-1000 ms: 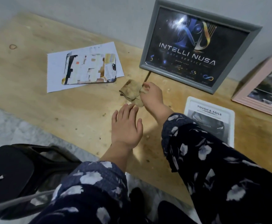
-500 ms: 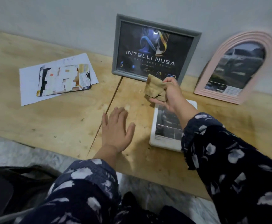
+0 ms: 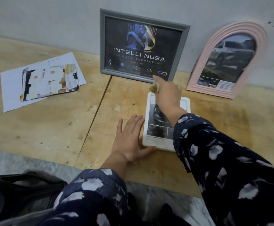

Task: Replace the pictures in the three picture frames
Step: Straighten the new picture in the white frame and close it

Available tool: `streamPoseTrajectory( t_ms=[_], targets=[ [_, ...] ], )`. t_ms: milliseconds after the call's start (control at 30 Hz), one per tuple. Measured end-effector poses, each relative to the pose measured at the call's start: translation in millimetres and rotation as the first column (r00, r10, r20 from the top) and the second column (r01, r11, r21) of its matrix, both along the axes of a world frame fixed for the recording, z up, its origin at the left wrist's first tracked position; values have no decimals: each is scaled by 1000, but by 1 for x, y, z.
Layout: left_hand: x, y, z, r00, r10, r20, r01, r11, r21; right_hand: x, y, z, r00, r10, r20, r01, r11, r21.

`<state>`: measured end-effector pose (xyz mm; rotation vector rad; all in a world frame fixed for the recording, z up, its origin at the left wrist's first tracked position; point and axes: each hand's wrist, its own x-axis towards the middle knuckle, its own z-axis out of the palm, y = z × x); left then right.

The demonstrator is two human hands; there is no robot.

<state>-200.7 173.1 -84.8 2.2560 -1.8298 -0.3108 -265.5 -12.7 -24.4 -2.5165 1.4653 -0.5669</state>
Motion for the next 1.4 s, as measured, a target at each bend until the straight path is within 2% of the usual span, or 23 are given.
streamPoseTrajectory(
  t_ms=[33,100,167,267,400,533,800,933,1033,1233,1333,1400],
  targets=[
    [1,0,0,1000,-2,-1,2,1000,4,3,-3,-3,995,27,-100,-30,999,-29],
    [1,-1,0,1000,-1,-5,1,1000,10,5,-4,-11,961,107,-255,-100,994,39],
    [1,-2,0,1000,5,-13,-4,1000,15,6,-1,-19,940,156,-303,-128,986,111],
    [1,-2,-1,1000,2,-10,-1,1000,23,5,2,-25,935,179,-307,-152,982,108],
    [2,-2,0,1000,9,-2,-9,1000,24,-6,10,-28,949,283,-138,-242,935,258],
    [1,0,0,1000,8,-3,-8,1000,3,-19,39,-32,948,314,-59,-275,896,349],
    [0,4,-1,998,18,-62,-22,998,-63,-51,81,-38,923,335,188,-383,846,372],
    [-1,6,-2,1000,12,-5,-12,998,-54,-68,99,-42,903,355,244,-423,836,350],
    [0,5,-4,1000,13,15,-12,999,-32,-74,106,-45,905,321,281,-414,816,403],
    [1,5,-5,1000,-16,4,16,999,-34,-84,115,-30,908,292,299,-415,715,563],
    [1,4,-5,998,-39,42,40,999,-17,-87,109,-22,910,167,380,-392,643,658],
    [0,4,-6,995,-52,80,52,999,2,-87,100,-12,906,44,420,-350,632,691]
  ],
)
